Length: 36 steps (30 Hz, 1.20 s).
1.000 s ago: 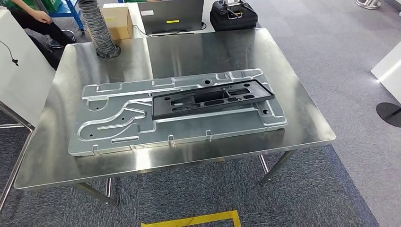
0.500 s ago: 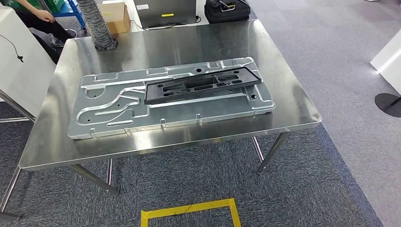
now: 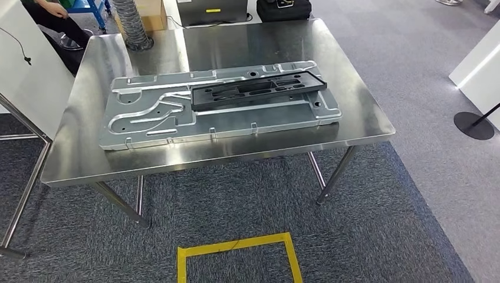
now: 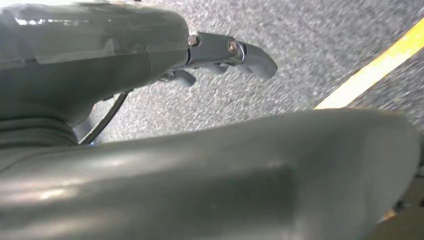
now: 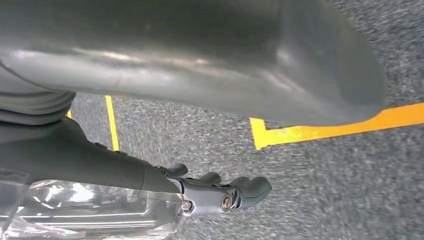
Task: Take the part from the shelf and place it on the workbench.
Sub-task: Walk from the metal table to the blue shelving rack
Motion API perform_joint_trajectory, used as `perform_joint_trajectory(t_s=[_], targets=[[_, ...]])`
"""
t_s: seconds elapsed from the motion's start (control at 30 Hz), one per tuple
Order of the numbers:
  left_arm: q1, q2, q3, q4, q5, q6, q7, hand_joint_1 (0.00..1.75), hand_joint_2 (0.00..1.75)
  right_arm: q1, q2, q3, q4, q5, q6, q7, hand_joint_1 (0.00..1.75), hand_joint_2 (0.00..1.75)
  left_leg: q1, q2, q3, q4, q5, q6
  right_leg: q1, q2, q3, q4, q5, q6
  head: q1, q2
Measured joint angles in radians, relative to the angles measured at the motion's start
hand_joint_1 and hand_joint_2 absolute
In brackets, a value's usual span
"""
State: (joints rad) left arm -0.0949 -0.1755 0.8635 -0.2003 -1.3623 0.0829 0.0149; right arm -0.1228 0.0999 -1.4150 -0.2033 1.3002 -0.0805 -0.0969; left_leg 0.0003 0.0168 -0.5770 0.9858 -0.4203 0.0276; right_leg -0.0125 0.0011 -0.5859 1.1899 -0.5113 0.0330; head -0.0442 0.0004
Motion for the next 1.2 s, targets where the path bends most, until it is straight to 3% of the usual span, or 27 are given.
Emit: perform_joint_trajectory(t_s=[0.07,0.13,0.2,0.23,0.27,0.33,0.37,0.4,0.43,0.5,0.57,0.6,0.63,0.7,0.73,0.8,0.83,0.87,0.9,0.93,0.97,1.0,1.03,1.1,1.13,1.2], targets=[[0.0,0.0,-0.001,0.0,-0.001,-0.002,0.0,0.0,0.0,-0.004,0.0,0.002,0.0,0.0,0.0,0.0,0.0,0.0,-0.003,0.0,-0.016,0.006,0.015,-0.008,0.005,0.0,0.105,-0.154,0.001,-0.011,0.0,0.0],[-0.002,0.0,-0.001,0.0,-0.003,-0.005,0.0,0.0,0.0,-0.006,0.0,0.003,0.0,0.001,0.001,0.0,0.0,0.0,-0.002,0.001,-0.023,0.006,0.031,-0.02,0.012,0.0,0.144,-0.228,-0.014,-0.02,0.0,0.0],[-0.002,0.0,-0.002,0.0,-0.006,-0.007,0.0,0.0,0.0,-0.005,0.002,0.003,0.001,0.001,0.002,-0.001,0.0,0.0,0.0,-0.001,-0.03,0.008,0.035,-0.031,0.011,-0.002,0.132,-0.235,0.002,-0.03,0.0,0.0],[-0.001,0.0,-0.002,0.0,-0.007,-0.008,0.001,0.0,0.0,-0.005,0.003,0.003,0.002,0.001,0.002,-0.001,0.0,0.0,0.001,-0.003,-0.037,0.024,0.013,-0.036,0.009,-0.004,0.123,-0.238,0.014,-0.038,0.0,0.0],[0.0,0.001,-0.003,0.0,-0.008,-0.009,0.001,0.0,0.0,-0.005,0.004,0.003,0.002,0.001,0.002,-0.001,0.0,0.0,0.002,-0.005,-0.049,0.058,-0.026,-0.041,0.007,-0.006,0.112,-0.24,0.026,-0.044,0.0,0.0],[0.0,0.001,-0.005,0.0,-0.009,-0.01,0.001,0.0,0.0,-0.005,0.005,0.003,0.003,0.001,0.002,-0.001,0.0,0.0,0.005,-0.008,-0.081,0.182,-0.132,-0.047,0.008,-0.007,0.083,-0.238,0.048,-0.05,0.0,0.0],[0.0,0.001,-0.006,0.0,-0.009,-0.01,0.002,0.0,0.0,-0.005,0.005,0.003,0.003,0.001,0.002,-0.001,0.0,0.0,0.005,-0.008,-0.092,0.246,-0.164,-0.05,0.009,-0.007,0.065,-0.235,0.06,-0.05,0.0,0.0],[0.0,0.002,-0.007,0.0,-0.009,-0.01,0.002,0.0,0.0,-0.004,0.005,0.003,0.003,0.001,0.002,-0.001,0.0,0.0,0.005,-0.008,-0.093,0.291,-0.172,-0.052,0.009,-0.008,0.047,-0.23,0.071,-0.049,0.0,0.0],[0.0,0.002,-0.008,0.0,-0.009,-0.01,0.002,0.0,0.0,-0.004,0.005,0.003,0.003,0.001,0.002,-0.001,0.0,0.0,0.005,-0.008,-0.079,0.304,-0.155,-0.052,0.009,-0.008,0.027,-0.225,0.082,-0.048,0.0,0.0],[-0.001,0.002,-0.009,0.0,-0.009,-0.01,0.002,0.0,0.0,-0.005,0.005,0.003,0.003,0.001,0.002,-0.001,0.0,0.0,0.006,-0.008,-0.001,0.229,-0.099,-0.049,0.009,-0.007,-0.009,-0.21,0.1,-0.043,0.0,0.0],[-0.005,0.002,-0.011,0.0,-0.01,-0.009,0.002,0.0,0.0,-0.004,0.006,0.003,0.003,0.001,0.002,-0.001,0.0,0.0,0.003,-0.01,0.108,0.078,-0.1,-0.041,0.011,-0.006,-0.034,-0.194,0.115,-0.034,0.0,0.0],[-0.007,0.003,-0.012,0.0,-0.01,-0.009,0.002,0.0,0.0,-0.004,0.007,0.004,0.003,0.001,0.002,-0.001,0.0,0.0,0.001,-0.011,0.143,0.021,-0.114,-0.035,0.012,-0.006,-0.041,-0.19,0.123,-0.028,0.0,0.0],[-0.008,0.003,-0.013,0.0,-0.011,-0.009,0.002,0.0,0.0,-0.004,0.007,0.004,0.003,0.001,0.002,-0.001,0.0,0.0,-0.001,-0.012,0.159,-0.011,-0.125,-0.029,0.012,-0.007,-0.044,-0.188,0.132,-0.023,0.0,0.0],[-0.008,0.003,-0.014,0.0,-0.011,-0.01,0.003,0.0,0.0,-0.003,0.007,0.004,0.003,0.001,0.002,-0.001,0.0,0.0,-0.002,-0.009,0.147,-0.017,-0.114,-0.013,0.009,-0.006,-0.05,-0.187,0.143,-0.011,0.0,0.0],[-0.008,0.003,-0.015,0.0,-0.012,-0.011,0.003,0.0,0.0,-0.002,0.007,0.004,0.003,0.001,0.002,0.0,0.0,0.0,-0.002,-0.006,0.136,-0.017,-0.103,-0.003,0.008,-0.005,-0.058,-0.175,0.125,-0.005,0.0,0.0],[-0.01,0.004,-0.016,0.0,-0.012,-0.012,0.004,0.0,0.0,0.0,0.007,0.004,0.004,0.001,0.002,-0.001,0.0,0.0,0.0,-0.002,0.109,-0.018,-0.077,0.011,0.003,-0.002,-0.086,-0.097,0.034,0.003,0.0,0.0],[-0.01,0.004,-0.017,0.0,-0.012,-0.012,0.004,0.0,0.0,0.001,0.007,0.004,0.004,0.001,0.002,-0.003,0.0,0.0,0.0,-0.002,0.093,-0.018,-0.065,0.015,0.002,-0.002,-0.102,-0.034,-0.021,0.007,0.0,0.0],[-0.01,0.004,-0.017,0.0,-0.013,-0.012,0.004,0.0,0.0,0.002,0.007,0.004,0.004,0.001,0.002,-0.005,0.0,0.0,-0.002,-0.002,0.077,-0.016,-0.053,0.015,0.0,-0.002,-0.113,0.032,-0.057,0.009,0.0,0.0],[-0.01,0.004,-0.017,0.0,-0.014,-0.012,0.003,0.0,0.0,0.002,0.007,0.004,0.004,0.001,0.003,-0.007,0.0,0.0,-0.003,-0.001,0.06,-0.014,-0.041,0.014,-0.001,-0.002,-0.116,0.082,-0.069,0.011,0.0,0.0],[-0.01,0.004,-0.018,0.0,-0.014,-0.012,0.003,0.0,0.0,0.002,0.007,0.004,0.004,0.001,0.003,-0.009,0.0,0.0,-0.004,0.0,0.042,-0.01,-0.029,0.013,-0.001,-0.002,-0.105,0.104,-0.056,0.011,0.0,0.0],[-0.01,0.004,-0.018,0.0,-0.016,-0.012,0.003,0.0,0.0,0.002,0.007,0.004,0.004,0.001,0.002,-0.011,0.0,0.0,-0.005,0.0,0.023,-0.005,-0.018,0.011,-0.001,-0.002,-0.076,0.091,-0.027,0.009,0.0,0.0],[-0.011,0.004,-0.019,0.0,-0.017,-0.013,0.003,0.0,0.0,0.001,0.007,0.004,0.004,0.0,0.002,-0.012,0.0,0.0,-0.006,0.0,0.005,0.001,-0.007,0.009,0.0,-0.002,-0.03,0.042,0.001,0.004,0.0,0.0],[-0.012,0.004,-0.019,0.0,-0.017,-0.014,0.004,0.0,0.0,0.0,0.007,0.005,0.004,0.0,0.002,-0.012,0.0,0.0,-0.007,0.0,-0.009,0.007,0.002,0.007,0.002,-0.002,0.029,-0.032,0.01,-0.003,0.0,0.0],[-0.014,0.004,-0.021,0.0,-0.018,-0.015,0.004,0.0,0.0,-0.004,0.006,0.006,0.004,-0.001,0.001,-0.014,0.0,0.0,-0.008,0.0,-0.026,0.013,0.019,-0.002,0.009,-0.003,0.13,-0.18,-0.011,-0.014,0.0,0.0],[-0.016,0.003,-0.022,0.0,-0.018,-0.016,0.004,0.0,0.0,-0.005,0.006,0.007,0.004,-0.001,0.001,-0.016,0.0,0.0,-0.007,0.001,-0.029,0.012,0.028,-0.008,0.013,-0.003,0.152,-0.221,-0.024,-0.018,0.0,0.0],[-0.016,0.004,-0.023,0.0,-0.018,-0.016,0.005,0.0,0.0,-0.005,0.007,0.008,0.004,-0.002,0.0,-0.017,0.0,0.0,-0.005,0.003,-0.036,0.01,0.045,-0.02,0.014,-0.005,0.146,-0.239,-0.012,-0.026,0.0,0.0]])
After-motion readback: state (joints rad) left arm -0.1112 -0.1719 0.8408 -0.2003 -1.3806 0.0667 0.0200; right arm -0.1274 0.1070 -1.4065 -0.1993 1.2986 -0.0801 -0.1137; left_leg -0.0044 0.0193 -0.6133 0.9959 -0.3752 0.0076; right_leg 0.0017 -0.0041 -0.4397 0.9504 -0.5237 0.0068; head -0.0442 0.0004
